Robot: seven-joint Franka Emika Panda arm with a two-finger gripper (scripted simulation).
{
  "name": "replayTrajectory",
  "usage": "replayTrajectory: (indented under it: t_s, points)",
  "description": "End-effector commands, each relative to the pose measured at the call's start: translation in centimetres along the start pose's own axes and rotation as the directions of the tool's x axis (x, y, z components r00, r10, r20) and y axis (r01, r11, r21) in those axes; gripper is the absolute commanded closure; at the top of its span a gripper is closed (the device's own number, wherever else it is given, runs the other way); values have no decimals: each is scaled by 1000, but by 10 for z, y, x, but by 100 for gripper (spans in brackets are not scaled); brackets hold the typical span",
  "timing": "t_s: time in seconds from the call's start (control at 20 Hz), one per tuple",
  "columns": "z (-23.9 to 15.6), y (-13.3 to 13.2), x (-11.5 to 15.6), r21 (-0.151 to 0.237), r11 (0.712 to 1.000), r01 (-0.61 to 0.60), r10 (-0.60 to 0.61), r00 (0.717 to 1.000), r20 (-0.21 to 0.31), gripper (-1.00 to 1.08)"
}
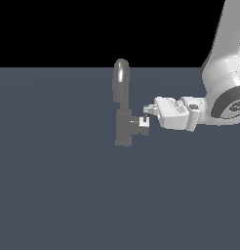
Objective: Turn on the faucet by rotating a designated handle.
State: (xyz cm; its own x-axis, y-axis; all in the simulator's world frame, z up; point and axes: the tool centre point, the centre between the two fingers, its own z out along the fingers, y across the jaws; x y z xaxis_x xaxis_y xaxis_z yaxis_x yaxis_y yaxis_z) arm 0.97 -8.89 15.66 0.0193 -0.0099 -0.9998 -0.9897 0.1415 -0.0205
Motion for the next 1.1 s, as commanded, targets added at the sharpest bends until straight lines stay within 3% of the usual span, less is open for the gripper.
replayTrajectory:
  t_s: [0.0,0.4,0.5,1.05]
  points:
    - [0,16,11,-5,1000,-20,20,1000,4,108]
    - [0,48,28,-8,1000,-26,26,1000,7,108]
    - [0,33,12,-5,1000,9,-9,1000,3,108]
    - [0,60,78,-8,1000,-25,25,1000,7,108]
